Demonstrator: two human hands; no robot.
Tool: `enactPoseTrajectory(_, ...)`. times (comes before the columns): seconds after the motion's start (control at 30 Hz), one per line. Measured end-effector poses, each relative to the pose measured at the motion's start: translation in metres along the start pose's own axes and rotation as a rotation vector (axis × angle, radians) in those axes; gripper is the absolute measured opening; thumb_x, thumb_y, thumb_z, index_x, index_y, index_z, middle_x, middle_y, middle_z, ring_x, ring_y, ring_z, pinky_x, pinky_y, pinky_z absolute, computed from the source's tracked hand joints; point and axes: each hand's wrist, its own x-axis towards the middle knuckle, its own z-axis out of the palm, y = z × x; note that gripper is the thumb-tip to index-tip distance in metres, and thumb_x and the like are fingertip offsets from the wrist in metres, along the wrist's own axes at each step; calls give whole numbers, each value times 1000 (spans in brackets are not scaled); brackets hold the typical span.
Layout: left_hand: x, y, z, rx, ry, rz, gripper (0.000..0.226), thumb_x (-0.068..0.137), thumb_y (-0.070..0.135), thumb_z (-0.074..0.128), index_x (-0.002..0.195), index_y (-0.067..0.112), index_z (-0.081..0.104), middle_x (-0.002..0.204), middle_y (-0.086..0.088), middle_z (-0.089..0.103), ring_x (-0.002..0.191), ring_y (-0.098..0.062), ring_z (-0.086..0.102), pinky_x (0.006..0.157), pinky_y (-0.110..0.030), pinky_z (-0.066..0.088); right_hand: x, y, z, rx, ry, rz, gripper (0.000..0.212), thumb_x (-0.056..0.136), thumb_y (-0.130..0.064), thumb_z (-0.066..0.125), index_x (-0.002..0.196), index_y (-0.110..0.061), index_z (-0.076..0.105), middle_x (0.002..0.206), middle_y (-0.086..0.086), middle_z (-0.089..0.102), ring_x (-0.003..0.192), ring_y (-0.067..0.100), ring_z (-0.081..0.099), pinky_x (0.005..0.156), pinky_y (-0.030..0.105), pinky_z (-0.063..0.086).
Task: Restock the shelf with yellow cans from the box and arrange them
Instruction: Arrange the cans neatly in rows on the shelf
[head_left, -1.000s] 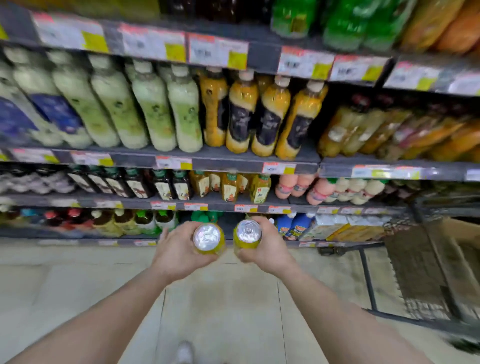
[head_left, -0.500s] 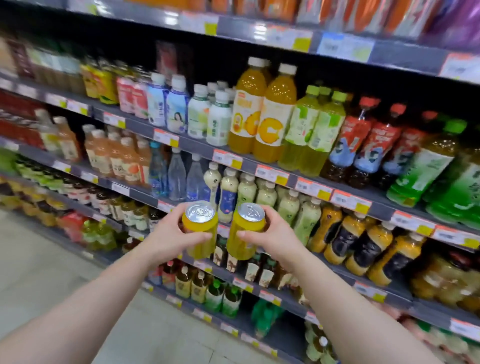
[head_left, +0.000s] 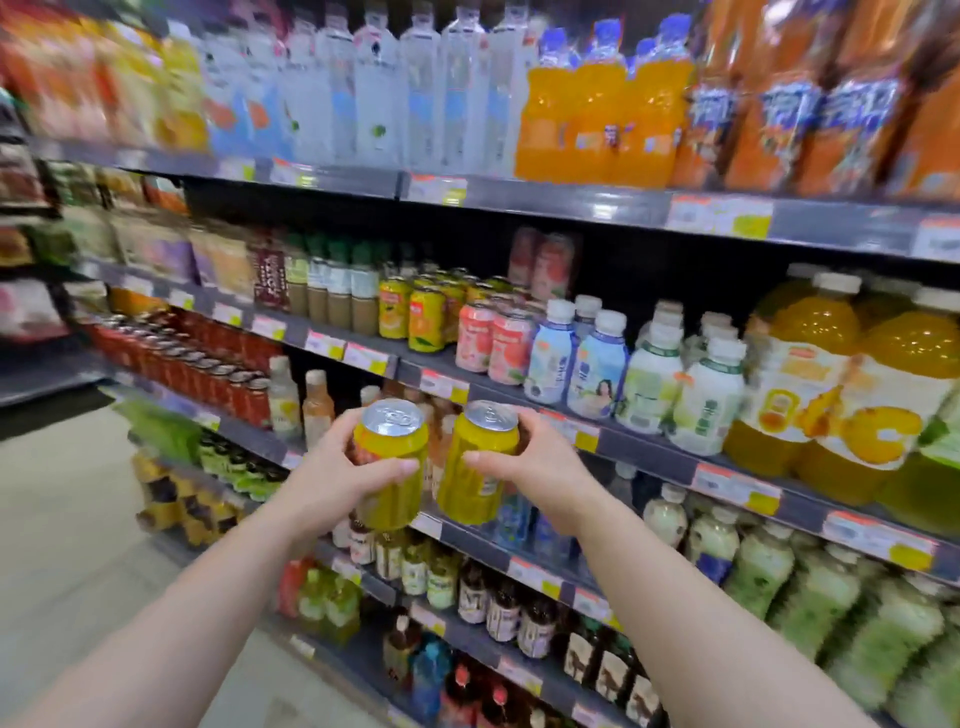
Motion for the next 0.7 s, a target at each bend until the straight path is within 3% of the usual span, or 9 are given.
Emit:
enactPoseTrajectory(0.07,28,-2,-23,-20,13,16,46,75,24,79,100,49,49,111,12,63,98,-7,63,73,-24,52,34,-8,20,-8,-3,-7,58,70,-25,87,119,-29,56,111,-9,69,99,8,68,85,31,57)
enactPoseTrajectory(0.17,74,-10,-56,-30,35,19,43,78,24,77,96,48,48,108,10,63,97,-10,64,67,-20,52,84,-16,42,-10,-1,-35,54,73,-25,85,119,-29,57,110,-8,70,96,7,68,76,25,57)
enactPoseTrajectory(0.23,106,-17,-74,-58,42,12,46,69,34,83,99,49,51,111,5,64,100,-16,65,77,-33,56,119,-15,53,-7,9,-55,54,73,-27,86,118,-31,57,110,-8,71,98,10,69,78,28,57)
enactPoseTrajectory(0.3,138,-26,-91,-86,37,1,66,49,49,88,106,46,55,114,1,67,100,-19,67,85,-44,56,154,-16,62,-16,25,-60,62,67,-32,87,121,-30,56,113,-7,70,102,12,68,87,36,56)
enactPoseTrajectory(0.37,169,-32,-106,-127,15,-19,69,48,46,88,109,41,57,113,0,69,101,-20,67,88,-47,55,186,-19,70,-16,43,-59,69,64,-33,88,125,-27,55,115,-6,69,103,11,67,90,39,56)
enactPoseTrajectory(0.47,214,-40,-122,-157,3,-8,53,62,33,85,105,40,55,112,1,68,102,-20,66,90,-46,54,225,-23,80,-16,97,-61,67,69,-24,87,127,-22,53,117,-4,68,103,12,67,92,39,56)
enactPoseTrajectory(0.6,270,-51,-136,-176,-35,9,74,53,42,83,119,29,52,112,1,67,100,-17,67,85,-42,56,258,-28,90,-21,183,-22,60,72,-20,86,121,-23,50,111,-6,67,100,11,67,90,39,56)
enactPoseTrajectory(0.7,308,-58,-149,-180,-100,22,78,49,47,83,119,28,54,109,3,69,99,-15,67,81,-38,55,276,-31,101,-48,268,-15,54,73,-18,84,114,-27,49,105,-10,66,94,5,66,81,28,56)
